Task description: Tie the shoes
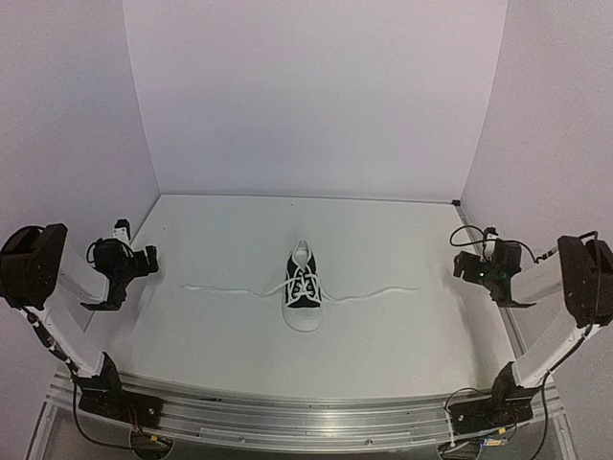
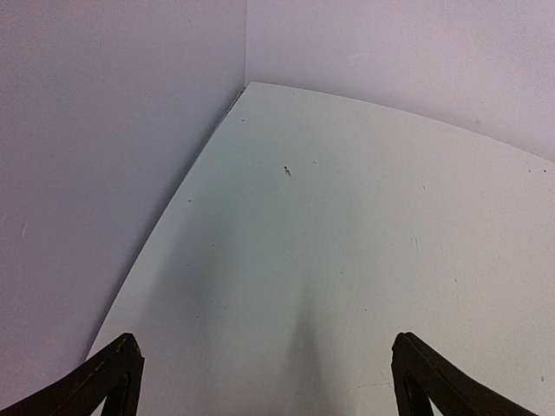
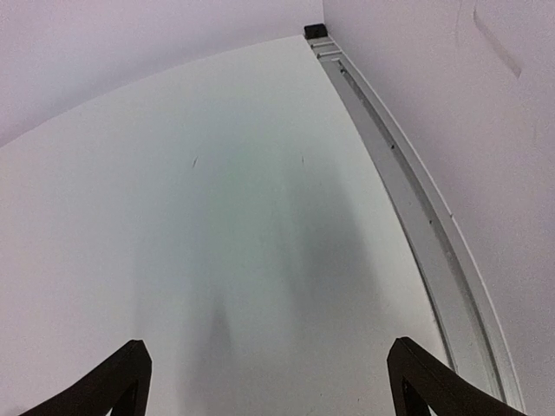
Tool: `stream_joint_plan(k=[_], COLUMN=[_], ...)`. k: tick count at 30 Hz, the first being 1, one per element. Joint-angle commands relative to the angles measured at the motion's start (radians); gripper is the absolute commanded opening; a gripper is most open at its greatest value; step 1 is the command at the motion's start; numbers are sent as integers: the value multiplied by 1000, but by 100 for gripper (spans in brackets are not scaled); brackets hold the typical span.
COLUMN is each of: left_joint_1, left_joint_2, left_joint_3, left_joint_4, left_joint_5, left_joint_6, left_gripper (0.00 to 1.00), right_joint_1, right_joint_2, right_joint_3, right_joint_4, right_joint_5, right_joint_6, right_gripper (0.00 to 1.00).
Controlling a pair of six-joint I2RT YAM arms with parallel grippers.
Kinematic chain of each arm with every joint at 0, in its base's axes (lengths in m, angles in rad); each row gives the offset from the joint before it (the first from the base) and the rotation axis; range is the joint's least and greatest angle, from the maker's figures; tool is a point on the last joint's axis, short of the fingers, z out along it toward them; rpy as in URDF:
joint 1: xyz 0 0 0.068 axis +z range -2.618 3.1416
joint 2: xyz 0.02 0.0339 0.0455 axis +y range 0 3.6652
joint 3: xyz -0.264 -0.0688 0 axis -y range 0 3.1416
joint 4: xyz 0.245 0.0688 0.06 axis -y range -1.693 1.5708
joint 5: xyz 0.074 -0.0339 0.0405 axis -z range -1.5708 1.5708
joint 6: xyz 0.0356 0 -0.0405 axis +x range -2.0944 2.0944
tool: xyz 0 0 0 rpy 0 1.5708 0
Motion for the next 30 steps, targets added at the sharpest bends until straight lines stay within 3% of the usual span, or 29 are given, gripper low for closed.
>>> stream_joint_plan(k=[1,9,14,17,19,20,26,30], left_joint_1=[2,2,1,-22,-109,-186,-461,-564], left_joint_2=[2,-71,-232,-267,-268,-262,-166,-56], left_joint_3=[27,37,301,406,456,474,551,620], left_joint_4=[5,-73,-595,-827,-1007,-1082,-1353,-1360], left_joint_5=[-17,60,159,432,476,450,350,306], left_joint_6=[-8,23,-52,-36,15,77,397,619], left_gripper=[100,100,98,88,81,80,88,91], right_joint_1=[5,40,229,307,355,394,548,588], right_joint_2=[-128,-161,-115,-76,-40,-18,147,215], right_joint_3=[126,365,553,628,689,712,853,908], right_joint_4=[-267,-761,-1076,-1227,-1334,-1377,-1521,-1528], right_joint_5=[99,16,76,84,98,108,92,125], right_joint_6=[94,413,513,635,721,755,863,877], right_gripper=[95,84,78,65,53,51,54,59])
